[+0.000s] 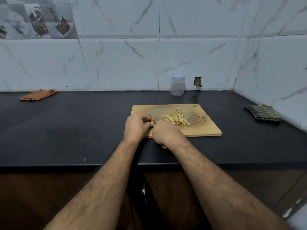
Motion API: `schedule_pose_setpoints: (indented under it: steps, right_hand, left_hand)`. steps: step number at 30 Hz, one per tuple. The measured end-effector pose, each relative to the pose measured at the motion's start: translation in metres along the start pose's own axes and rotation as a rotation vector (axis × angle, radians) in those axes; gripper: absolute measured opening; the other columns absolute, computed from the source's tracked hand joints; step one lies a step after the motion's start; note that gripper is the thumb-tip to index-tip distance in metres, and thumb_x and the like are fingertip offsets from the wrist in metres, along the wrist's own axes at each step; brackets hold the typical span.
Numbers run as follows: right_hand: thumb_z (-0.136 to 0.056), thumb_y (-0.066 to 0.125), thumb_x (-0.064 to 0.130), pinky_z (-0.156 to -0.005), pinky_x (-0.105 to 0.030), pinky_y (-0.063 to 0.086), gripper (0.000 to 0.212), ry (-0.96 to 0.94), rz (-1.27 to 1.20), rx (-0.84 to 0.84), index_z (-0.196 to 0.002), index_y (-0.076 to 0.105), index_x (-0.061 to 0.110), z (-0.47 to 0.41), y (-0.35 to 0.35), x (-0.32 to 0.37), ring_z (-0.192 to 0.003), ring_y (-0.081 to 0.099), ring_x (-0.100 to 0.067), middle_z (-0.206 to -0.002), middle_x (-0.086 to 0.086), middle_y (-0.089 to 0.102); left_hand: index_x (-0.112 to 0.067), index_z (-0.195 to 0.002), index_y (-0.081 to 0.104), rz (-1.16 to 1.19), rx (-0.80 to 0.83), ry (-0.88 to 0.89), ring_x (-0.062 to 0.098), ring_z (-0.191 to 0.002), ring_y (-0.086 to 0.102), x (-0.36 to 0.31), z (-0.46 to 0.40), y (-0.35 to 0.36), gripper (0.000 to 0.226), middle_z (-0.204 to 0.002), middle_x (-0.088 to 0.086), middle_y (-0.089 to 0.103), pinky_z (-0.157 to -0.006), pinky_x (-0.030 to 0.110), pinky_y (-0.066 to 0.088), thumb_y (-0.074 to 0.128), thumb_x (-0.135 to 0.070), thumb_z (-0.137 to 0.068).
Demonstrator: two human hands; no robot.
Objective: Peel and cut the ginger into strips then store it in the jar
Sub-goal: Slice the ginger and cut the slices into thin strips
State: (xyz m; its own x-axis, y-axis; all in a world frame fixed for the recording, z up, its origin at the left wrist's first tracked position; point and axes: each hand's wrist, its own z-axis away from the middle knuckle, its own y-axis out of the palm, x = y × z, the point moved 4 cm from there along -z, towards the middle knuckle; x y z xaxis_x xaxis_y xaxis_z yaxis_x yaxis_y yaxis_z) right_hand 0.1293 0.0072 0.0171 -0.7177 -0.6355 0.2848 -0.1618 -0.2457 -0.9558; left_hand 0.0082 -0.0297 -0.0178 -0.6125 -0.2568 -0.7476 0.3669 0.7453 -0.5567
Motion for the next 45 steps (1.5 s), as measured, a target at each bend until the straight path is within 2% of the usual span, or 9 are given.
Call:
schedule_pose_setpoints:
  steps: [3,8,17,21,23,27,33,41,45]
  right_hand:
    - [-0.099,0.043,0.009,-0.052,-0.030,0.046,0.024,0.011,-0.006,0.017,-0.115,0.059,0.007,-0.001,0.000,0.001,-0.055,0.056,-0.018,-0.066,-0.004,0.056]
    - [-0.095,0.046,0.006,-0.056,-0.030,0.045,0.025,0.027,0.005,0.050,-0.117,0.060,0.005,0.003,0.003,-0.004,-0.071,0.056,-0.021,-0.082,-0.007,0.060]
    - [-0.095,0.043,0.004,-0.039,-0.025,0.041,0.043,0.060,-0.048,0.128,-0.138,0.049,0.005,0.003,0.000,0.002,-0.040,0.053,-0.015,-0.069,-0.008,0.061]
    - [-0.096,0.045,0.006,-0.038,-0.022,0.041,0.023,0.071,-0.043,0.126,-0.115,0.057,0.004,0.012,0.002,-0.005,-0.037,0.053,-0.014,-0.065,-0.007,0.061]
    - [-0.098,0.046,0.012,-0.044,-0.023,0.046,0.014,0.076,-0.036,0.111,-0.098,0.058,0.005,0.021,0.004,-0.010,-0.046,0.059,-0.015,-0.071,-0.006,0.065]
    - [-0.096,0.049,0.014,-0.082,-0.038,0.059,0.020,0.069,-0.028,0.084,-0.111,0.062,0.008,0.031,0.007,-0.017,-0.090,0.068,-0.026,-0.106,-0.010,0.067]
    - [-0.096,0.050,0.015,-0.075,-0.035,0.056,0.017,0.104,-0.017,0.065,-0.108,0.061,0.011,0.039,0.007,-0.025,-0.084,0.063,-0.024,-0.091,-0.006,0.059]
    - [-0.097,0.050,0.016,-0.082,-0.038,0.060,0.020,0.092,-0.030,0.016,-0.109,0.064,0.009,0.029,0.003,-0.019,-0.088,0.068,-0.023,-0.099,-0.007,0.066]
    - [-0.097,0.050,0.016,-0.081,-0.037,0.060,0.020,0.086,-0.036,0.019,-0.111,0.063,0.009,0.029,0.004,-0.019,-0.088,0.068,-0.023,-0.100,-0.007,0.065]
  left_hand:
    - [-0.019,-0.090,0.078,-0.004,0.002,0.011,-0.005,-0.070,0.058,-0.002,0.001,0.000,0.008,-0.085,-0.011,0.073,-0.062,-0.001,0.041,0.078,-0.015,-0.083]
    - [-0.023,-0.093,0.078,-0.002,0.009,0.000,-0.005,-0.075,0.062,-0.001,0.001,0.000,0.010,-0.089,-0.013,0.074,-0.060,0.000,0.040,0.079,-0.020,-0.084]
    - [-0.026,-0.090,0.077,-0.020,0.037,0.025,-0.014,-0.070,0.056,-0.003,0.001,-0.001,0.009,-0.073,-0.024,0.062,-0.058,-0.001,0.039,0.077,-0.019,-0.085]
    - [-0.029,-0.091,0.074,-0.023,0.040,0.032,-0.005,-0.079,0.062,-0.002,0.000,-0.001,0.010,-0.083,-0.018,0.068,-0.060,0.001,0.037,0.077,-0.021,-0.085]
    - [-0.028,-0.100,0.075,-0.018,0.040,0.027,-0.009,-0.076,0.059,-0.001,-0.001,0.000,0.015,-0.086,-0.018,0.067,-0.060,-0.001,0.037,0.077,-0.022,-0.086]
    - [-0.029,-0.103,0.077,-0.040,0.046,0.027,-0.005,-0.085,0.062,0.000,-0.001,0.000,0.017,-0.096,-0.015,0.073,-0.067,0.003,0.038,0.077,-0.026,-0.086]
    - [-0.027,-0.106,0.077,-0.029,0.032,-0.010,0.001,-0.093,0.063,0.002,-0.001,0.001,0.020,-0.102,-0.013,0.073,-0.067,0.009,0.040,0.077,-0.029,-0.086]
    - [-0.023,-0.107,0.077,-0.010,0.022,-0.023,0.005,-0.099,0.066,0.004,-0.001,0.002,0.022,-0.106,-0.009,0.074,-0.083,0.016,0.047,0.078,-0.026,-0.085]
    - [-0.024,-0.107,0.077,-0.009,0.019,-0.019,0.003,-0.096,0.065,0.003,-0.001,0.001,0.022,-0.105,-0.011,0.074,-0.080,0.012,0.046,0.078,-0.026,-0.085]
